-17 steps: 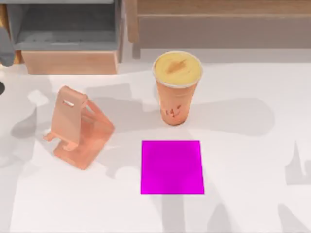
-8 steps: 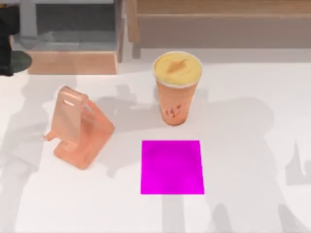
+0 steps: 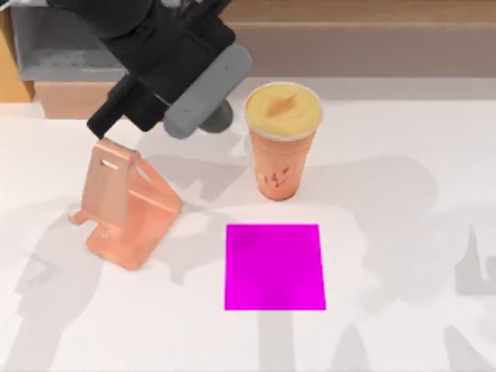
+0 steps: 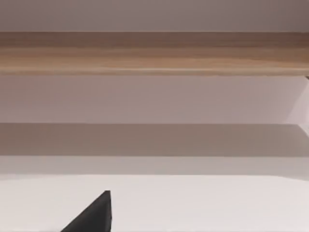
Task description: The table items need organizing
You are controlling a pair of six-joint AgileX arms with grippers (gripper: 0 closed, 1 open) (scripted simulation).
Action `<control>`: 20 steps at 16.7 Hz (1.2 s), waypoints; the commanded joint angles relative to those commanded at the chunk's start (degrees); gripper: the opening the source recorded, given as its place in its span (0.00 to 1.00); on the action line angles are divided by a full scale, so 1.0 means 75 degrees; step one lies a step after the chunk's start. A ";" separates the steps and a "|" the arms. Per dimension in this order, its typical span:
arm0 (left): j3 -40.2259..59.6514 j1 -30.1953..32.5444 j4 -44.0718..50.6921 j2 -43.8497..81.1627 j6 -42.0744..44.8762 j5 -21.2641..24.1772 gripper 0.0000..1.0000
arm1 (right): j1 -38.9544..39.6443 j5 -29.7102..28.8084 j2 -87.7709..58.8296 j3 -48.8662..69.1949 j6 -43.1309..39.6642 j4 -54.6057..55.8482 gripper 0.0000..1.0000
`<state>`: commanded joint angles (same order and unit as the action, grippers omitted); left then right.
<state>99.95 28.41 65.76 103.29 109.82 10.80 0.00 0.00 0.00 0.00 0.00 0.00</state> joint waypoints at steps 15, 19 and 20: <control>-0.0433 0.2413 -0.0656 0.3084 0.3446 -0.1518 0.00 | 0.0000 0.0000 0.0000 0.0000 0.0000 0.0000 1.00; -0.0509 0.2392 -0.0760 0.3118 0.3453 -0.1507 0.00 | 0.0000 0.0000 0.0000 0.0000 0.0000 0.0000 1.00; -0.0537 0.2396 -0.0799 0.3138 0.3453 -0.1504 0.00 | 0.0000 0.0000 0.0000 0.0000 0.0000 0.0000 1.00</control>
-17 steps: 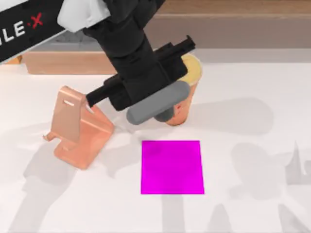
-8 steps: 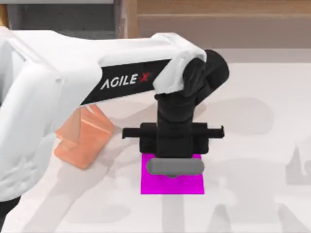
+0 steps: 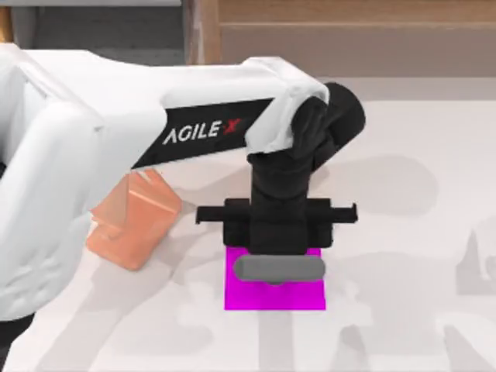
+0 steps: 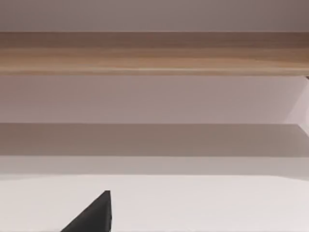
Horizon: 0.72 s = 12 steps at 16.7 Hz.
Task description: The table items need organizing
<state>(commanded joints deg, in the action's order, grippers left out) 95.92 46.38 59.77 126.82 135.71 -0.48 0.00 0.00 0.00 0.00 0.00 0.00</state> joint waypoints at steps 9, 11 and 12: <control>-0.0061 0.0013 -0.0113 0.0038 -0.0001 -0.0013 0.30 | 0.0000 0.0000 0.0000 0.0000 0.0000 0.0000 1.00; -0.0061 0.0013 -0.0113 0.0038 -0.0001 -0.0013 0.45 | 0.0000 0.0000 0.0000 0.0000 0.0000 0.0000 1.00; -0.0061 0.0013 -0.0113 0.0038 -0.0001 -0.0013 0.53 | 0.0000 0.0000 0.0000 0.0000 0.0000 0.0000 1.00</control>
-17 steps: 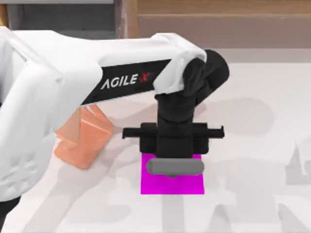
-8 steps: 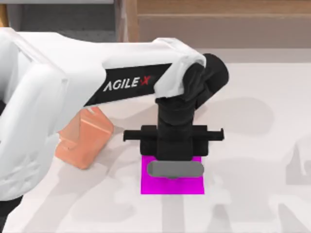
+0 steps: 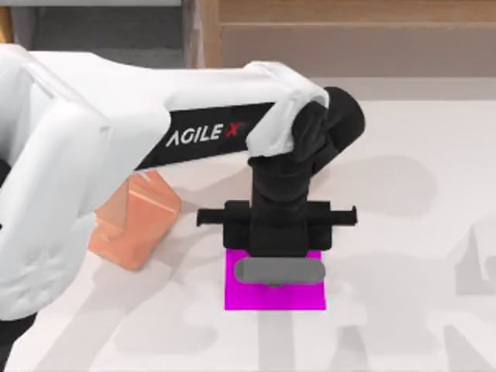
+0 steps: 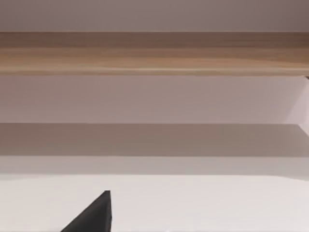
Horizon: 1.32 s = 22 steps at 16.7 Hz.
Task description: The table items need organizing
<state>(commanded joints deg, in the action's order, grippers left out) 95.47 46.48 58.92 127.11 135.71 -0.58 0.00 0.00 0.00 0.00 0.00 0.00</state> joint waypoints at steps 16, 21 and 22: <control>0.0001 -0.0013 0.0001 -0.0004 0.0001 0.0000 1.00 | 0.0000 0.0000 0.0000 0.0000 0.0000 0.0000 1.00; -0.0147 0.0294 -0.0285 -0.0768 -0.0706 -0.0206 1.00 | 0.0000 0.0000 0.0000 0.0000 0.0000 0.0000 1.00; -0.0220 0.0364 -0.0381 -0.1044 -0.0979 -0.0273 1.00 | 0.0000 0.0000 0.0000 0.0000 0.0000 0.0000 1.00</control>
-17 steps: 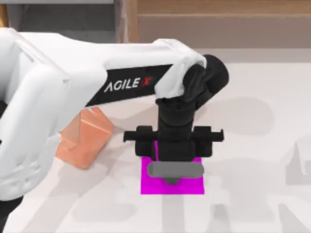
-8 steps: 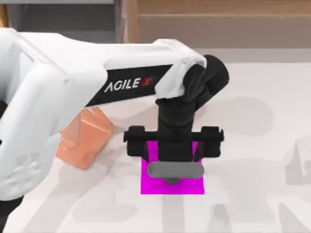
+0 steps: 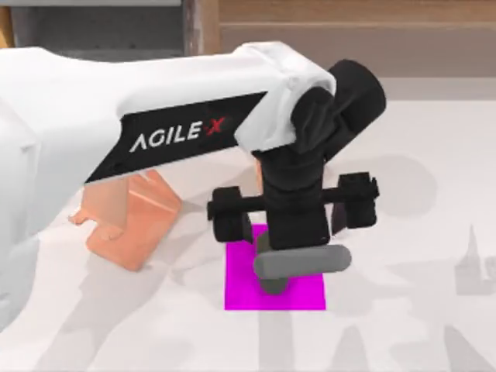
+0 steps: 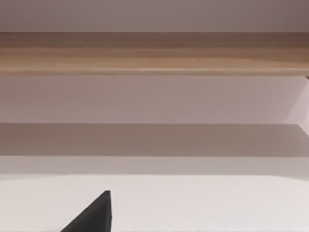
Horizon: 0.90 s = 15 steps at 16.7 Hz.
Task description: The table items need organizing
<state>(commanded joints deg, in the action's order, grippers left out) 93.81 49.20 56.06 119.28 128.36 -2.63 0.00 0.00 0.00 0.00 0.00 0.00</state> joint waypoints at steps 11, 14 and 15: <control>-0.2012 -0.2179 -0.0667 -0.3446 -0.5214 -0.0411 1.00 | 0.0000 0.0000 0.0000 0.0000 0.0000 0.0000 1.00; -0.2858 -0.4155 -0.0611 -0.3938 -0.6921 -0.0306 1.00 | 0.0000 0.0000 0.0000 0.0000 0.0000 0.0000 1.00; -0.3138 -0.4933 -0.0576 -0.4009 -0.7456 -0.0254 1.00 | 0.0000 0.0000 0.0000 0.0000 0.0000 0.0000 1.00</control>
<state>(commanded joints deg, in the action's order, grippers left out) 70.28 12.21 51.74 89.21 72.44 -4.54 0.00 0.00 0.00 0.00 0.00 0.00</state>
